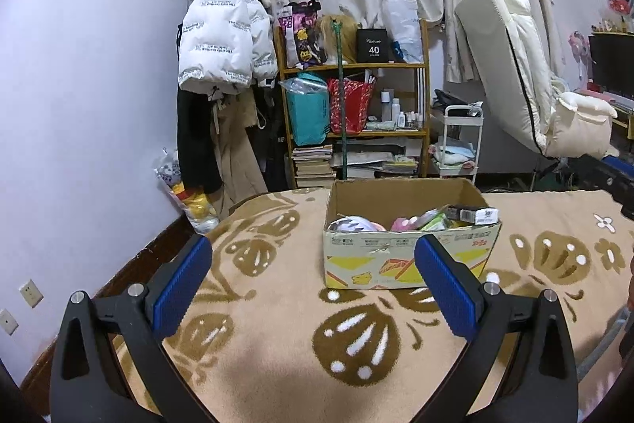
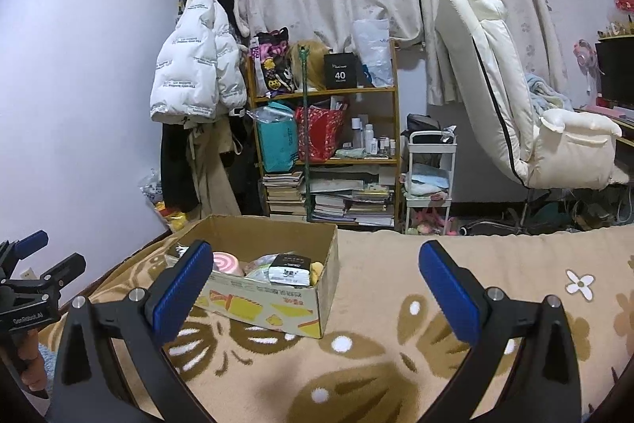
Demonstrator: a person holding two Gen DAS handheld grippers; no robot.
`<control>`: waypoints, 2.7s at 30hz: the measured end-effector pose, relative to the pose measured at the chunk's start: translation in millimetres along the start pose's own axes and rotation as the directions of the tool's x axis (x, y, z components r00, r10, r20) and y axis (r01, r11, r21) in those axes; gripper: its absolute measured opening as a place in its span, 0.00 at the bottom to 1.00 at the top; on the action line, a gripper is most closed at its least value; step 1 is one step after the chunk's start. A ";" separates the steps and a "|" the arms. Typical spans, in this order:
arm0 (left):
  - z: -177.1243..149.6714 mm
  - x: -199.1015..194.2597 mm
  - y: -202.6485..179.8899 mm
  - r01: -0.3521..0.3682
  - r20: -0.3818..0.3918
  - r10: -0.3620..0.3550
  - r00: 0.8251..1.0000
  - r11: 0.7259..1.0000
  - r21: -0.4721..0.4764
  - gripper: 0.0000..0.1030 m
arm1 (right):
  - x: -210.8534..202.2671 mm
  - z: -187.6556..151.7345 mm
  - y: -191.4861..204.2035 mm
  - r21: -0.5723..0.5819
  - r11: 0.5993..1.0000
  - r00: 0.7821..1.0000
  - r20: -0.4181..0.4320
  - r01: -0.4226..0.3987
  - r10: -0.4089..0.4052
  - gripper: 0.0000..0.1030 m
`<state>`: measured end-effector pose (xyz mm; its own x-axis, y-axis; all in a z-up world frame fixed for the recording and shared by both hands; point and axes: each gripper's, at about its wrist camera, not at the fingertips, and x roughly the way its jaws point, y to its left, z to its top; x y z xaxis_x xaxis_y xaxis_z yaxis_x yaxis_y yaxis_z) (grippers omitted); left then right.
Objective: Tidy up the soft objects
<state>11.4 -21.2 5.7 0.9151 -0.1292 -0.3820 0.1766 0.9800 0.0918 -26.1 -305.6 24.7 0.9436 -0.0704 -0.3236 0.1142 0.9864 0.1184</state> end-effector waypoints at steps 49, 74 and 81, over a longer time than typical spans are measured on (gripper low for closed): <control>-10.8 15.2 -9.7 0.004 -0.037 -0.003 0.999 0.999 0.041 0.98 | 25.1 -14.1 -4.1 0.021 1.000 0.998 -0.063 0.023 -0.022 1.00; -10.0 15.1 -9.0 0.007 -0.043 -0.004 0.999 0.999 0.052 0.98 | 27.2 -18.7 -5.1 0.017 1.000 0.997 -0.071 0.018 -0.017 1.00; -10.3 14.9 -9.5 0.001 -0.036 0.001 0.999 0.998 0.055 0.98 | 27.2 -18.4 -5.2 0.017 1.000 0.997 -0.070 0.018 -0.017 1.00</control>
<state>19.6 -30.9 -10.4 0.9016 -0.1228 -0.4148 0.1975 0.9700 0.1421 -6.7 -309.8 -2.0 0.9172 -0.0767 -0.3909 0.1369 0.9822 0.1286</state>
